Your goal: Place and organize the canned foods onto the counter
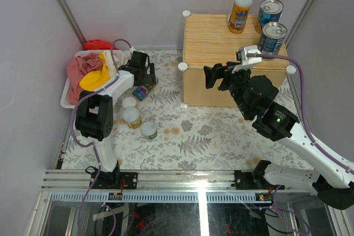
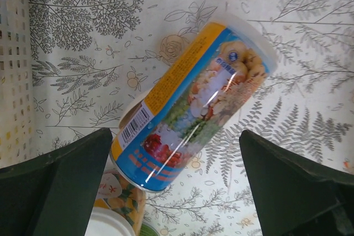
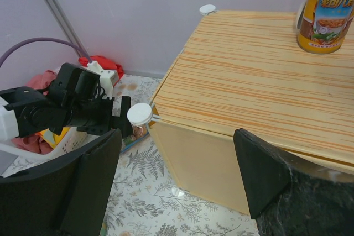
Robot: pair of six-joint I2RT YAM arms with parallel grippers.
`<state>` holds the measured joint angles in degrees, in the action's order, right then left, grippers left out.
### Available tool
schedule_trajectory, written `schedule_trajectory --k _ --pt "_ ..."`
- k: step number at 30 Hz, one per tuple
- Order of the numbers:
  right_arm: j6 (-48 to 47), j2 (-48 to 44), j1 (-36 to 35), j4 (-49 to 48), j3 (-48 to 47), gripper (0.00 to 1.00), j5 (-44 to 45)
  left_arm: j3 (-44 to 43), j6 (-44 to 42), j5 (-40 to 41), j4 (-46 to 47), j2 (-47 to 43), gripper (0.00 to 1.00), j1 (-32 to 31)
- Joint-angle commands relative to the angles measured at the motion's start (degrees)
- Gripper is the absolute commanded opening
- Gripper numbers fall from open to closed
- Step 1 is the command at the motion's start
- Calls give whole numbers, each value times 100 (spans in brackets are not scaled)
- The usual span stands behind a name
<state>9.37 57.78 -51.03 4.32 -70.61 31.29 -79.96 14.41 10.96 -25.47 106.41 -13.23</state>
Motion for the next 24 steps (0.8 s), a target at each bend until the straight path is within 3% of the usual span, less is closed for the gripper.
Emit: schedule_trajectory --k 1,17,24 --pt "69 -104 -58 -194 24 89 -199 -213 -264 14 140 199 100 69" --pt "207 -74 -59 -101 52 89 -280 -40 -370 -543 41 557 100 65" --pt "227 -57 -65 -9 20 89 -290 -275 -264 -803 -422 979 100 58"
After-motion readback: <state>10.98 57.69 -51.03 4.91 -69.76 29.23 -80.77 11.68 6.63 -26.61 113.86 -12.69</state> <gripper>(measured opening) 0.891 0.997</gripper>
